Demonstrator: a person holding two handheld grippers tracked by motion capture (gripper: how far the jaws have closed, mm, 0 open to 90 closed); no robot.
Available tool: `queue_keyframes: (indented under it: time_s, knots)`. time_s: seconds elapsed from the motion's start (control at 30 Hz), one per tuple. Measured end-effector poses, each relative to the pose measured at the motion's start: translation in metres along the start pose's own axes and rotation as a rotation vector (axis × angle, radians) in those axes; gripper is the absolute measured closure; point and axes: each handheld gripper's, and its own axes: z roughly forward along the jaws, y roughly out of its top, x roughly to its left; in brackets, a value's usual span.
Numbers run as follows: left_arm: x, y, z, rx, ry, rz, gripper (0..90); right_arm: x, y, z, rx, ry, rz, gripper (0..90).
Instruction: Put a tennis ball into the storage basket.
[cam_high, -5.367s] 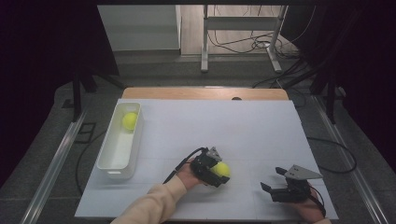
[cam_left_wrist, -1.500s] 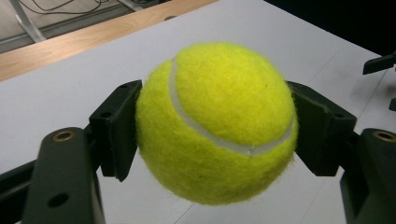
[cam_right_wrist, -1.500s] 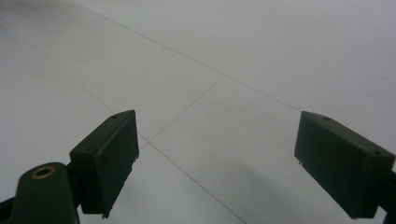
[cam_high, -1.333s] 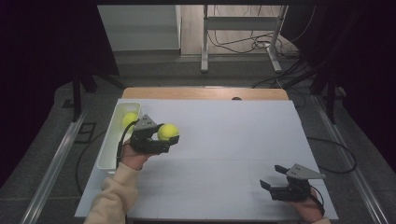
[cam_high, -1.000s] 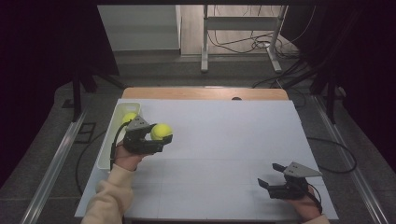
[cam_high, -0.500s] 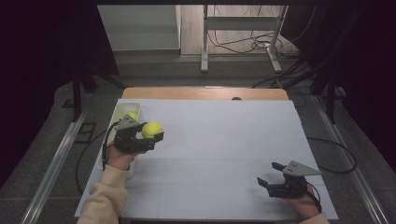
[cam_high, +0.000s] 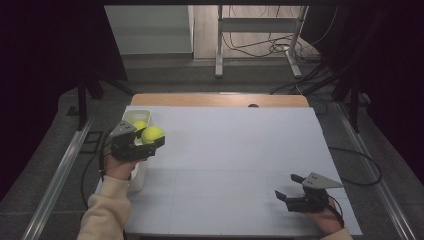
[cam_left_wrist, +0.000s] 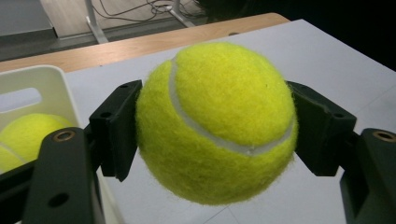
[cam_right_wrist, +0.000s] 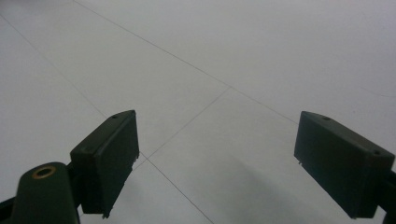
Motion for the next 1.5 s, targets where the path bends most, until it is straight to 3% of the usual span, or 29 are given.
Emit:
queue_keyframes:
  time_s: [0.8, 1.2, 1.5]
  knots:
    - [0.028, -0.005, -0.014, -0.018, 0.089, -0.054, 25.8, 0.000, 0.000, 0.001, 0.006, -0.001, -0.001, 14.5]
    - [0.047, -0.012, -0.018, 0.005, 0.175, -0.080, 25.8, 0.000, 0.000, 0.001, 0.009, -0.002, 0.000, 14.5]
    - [0.057, -0.014, -0.020, 0.009, 0.199, -0.112, 25.8, 0.000, 0.000, 0.001, 0.012, -0.001, 0.000, 14.5]
